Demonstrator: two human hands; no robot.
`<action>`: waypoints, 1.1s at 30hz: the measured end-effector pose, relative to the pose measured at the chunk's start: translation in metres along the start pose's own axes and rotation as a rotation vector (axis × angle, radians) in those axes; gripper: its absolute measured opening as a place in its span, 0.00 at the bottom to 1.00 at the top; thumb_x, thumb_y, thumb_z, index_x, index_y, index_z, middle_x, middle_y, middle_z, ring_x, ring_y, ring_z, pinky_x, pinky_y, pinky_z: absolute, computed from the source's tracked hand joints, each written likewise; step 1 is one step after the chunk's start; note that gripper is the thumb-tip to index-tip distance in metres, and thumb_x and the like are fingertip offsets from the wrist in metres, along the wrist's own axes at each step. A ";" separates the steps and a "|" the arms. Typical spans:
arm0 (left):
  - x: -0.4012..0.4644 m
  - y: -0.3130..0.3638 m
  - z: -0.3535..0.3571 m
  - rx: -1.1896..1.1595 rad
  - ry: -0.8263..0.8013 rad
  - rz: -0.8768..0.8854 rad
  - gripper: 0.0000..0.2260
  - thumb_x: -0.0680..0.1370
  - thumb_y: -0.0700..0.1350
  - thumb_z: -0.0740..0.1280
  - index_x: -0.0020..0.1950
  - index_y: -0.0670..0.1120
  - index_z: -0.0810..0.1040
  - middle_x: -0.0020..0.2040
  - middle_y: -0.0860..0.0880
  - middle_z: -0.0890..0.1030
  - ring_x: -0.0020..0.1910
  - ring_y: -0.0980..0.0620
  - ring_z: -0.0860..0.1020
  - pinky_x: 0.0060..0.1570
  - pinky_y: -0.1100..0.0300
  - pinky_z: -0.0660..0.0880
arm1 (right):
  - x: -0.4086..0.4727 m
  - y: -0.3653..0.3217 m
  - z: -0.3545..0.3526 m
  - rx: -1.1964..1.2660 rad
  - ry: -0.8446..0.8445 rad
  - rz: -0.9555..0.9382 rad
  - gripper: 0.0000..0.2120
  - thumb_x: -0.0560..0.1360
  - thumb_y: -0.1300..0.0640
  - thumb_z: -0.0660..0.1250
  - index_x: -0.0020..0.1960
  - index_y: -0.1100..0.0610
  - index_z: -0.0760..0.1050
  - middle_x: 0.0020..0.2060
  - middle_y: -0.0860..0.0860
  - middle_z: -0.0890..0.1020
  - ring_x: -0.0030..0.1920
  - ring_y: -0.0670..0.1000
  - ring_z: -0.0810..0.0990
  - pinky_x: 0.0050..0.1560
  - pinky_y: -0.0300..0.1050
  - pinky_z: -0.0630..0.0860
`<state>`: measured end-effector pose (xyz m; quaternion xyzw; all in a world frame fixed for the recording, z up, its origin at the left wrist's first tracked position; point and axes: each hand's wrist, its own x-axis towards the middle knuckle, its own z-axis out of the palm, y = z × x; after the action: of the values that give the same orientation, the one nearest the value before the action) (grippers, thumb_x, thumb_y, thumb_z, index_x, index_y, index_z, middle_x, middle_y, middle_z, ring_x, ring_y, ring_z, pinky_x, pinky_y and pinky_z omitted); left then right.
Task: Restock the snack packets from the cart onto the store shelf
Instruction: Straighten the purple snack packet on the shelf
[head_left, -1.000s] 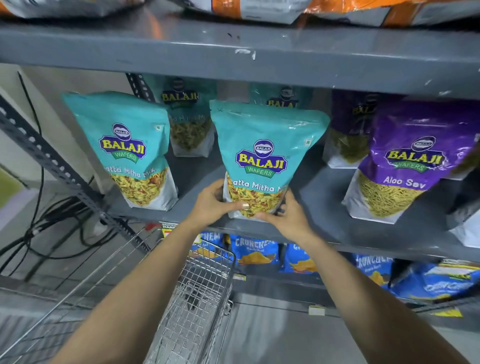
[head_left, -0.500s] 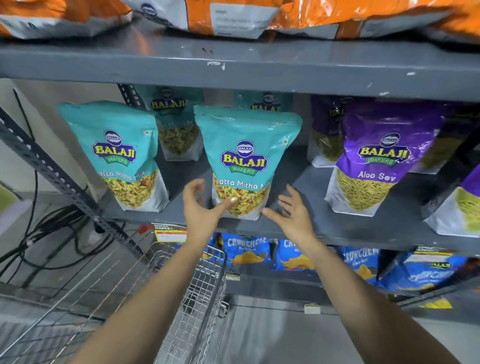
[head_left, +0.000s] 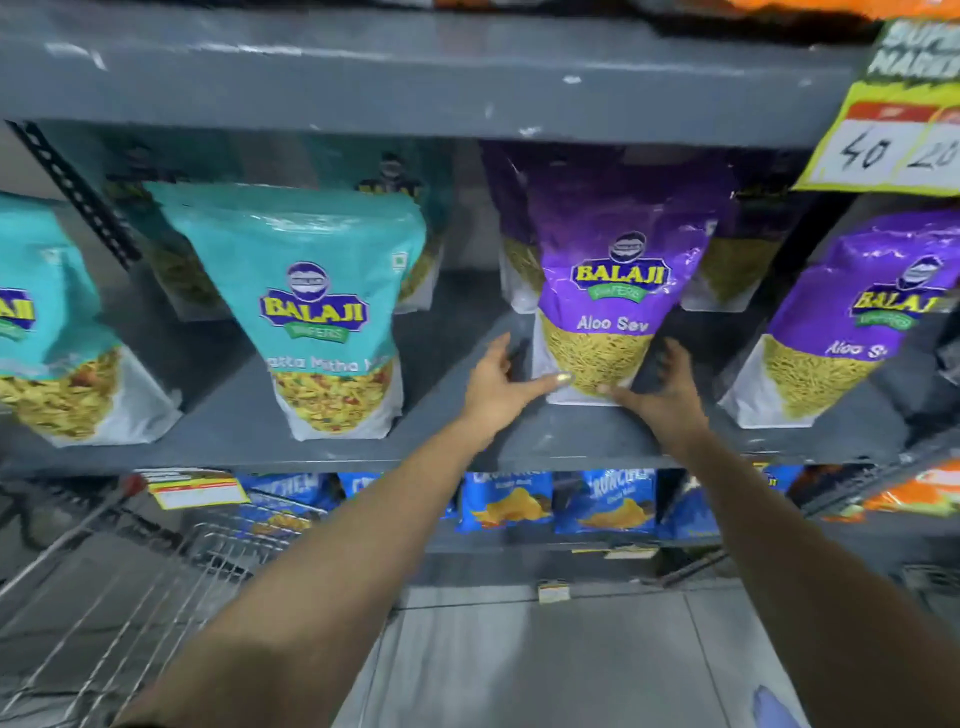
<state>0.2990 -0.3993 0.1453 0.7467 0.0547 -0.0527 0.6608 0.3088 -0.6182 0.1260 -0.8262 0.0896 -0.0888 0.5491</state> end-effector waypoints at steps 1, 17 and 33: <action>0.007 -0.002 0.009 0.022 -0.058 0.004 0.43 0.63 0.51 0.81 0.74 0.46 0.67 0.71 0.47 0.75 0.68 0.50 0.74 0.70 0.50 0.71 | 0.005 -0.003 -0.003 0.007 -0.090 -0.007 0.40 0.62 0.66 0.80 0.69 0.64 0.64 0.63 0.56 0.76 0.59 0.49 0.78 0.61 0.40 0.75; -0.028 -0.011 0.012 -0.016 0.091 0.045 0.25 0.63 0.53 0.81 0.56 0.47 0.81 0.53 0.50 0.86 0.53 0.56 0.83 0.59 0.55 0.79 | -0.023 -0.020 -0.014 0.108 -0.336 0.073 0.31 0.65 0.63 0.79 0.64 0.59 0.69 0.50 0.46 0.82 0.49 0.42 0.81 0.48 0.33 0.80; -0.006 0.081 -0.019 -0.464 0.092 0.169 0.20 0.76 0.41 0.70 0.67 0.41 0.73 0.56 0.46 0.83 0.51 0.56 0.81 0.46 0.70 0.77 | 0.024 -0.091 -0.058 0.589 -0.233 0.102 0.17 0.74 0.45 0.68 0.61 0.49 0.73 0.62 0.48 0.82 0.60 0.44 0.79 0.64 0.50 0.70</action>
<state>0.3056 -0.3903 0.2276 0.5786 0.0327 0.0505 0.8134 0.3225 -0.6408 0.2332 -0.6308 0.0377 0.0121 0.7750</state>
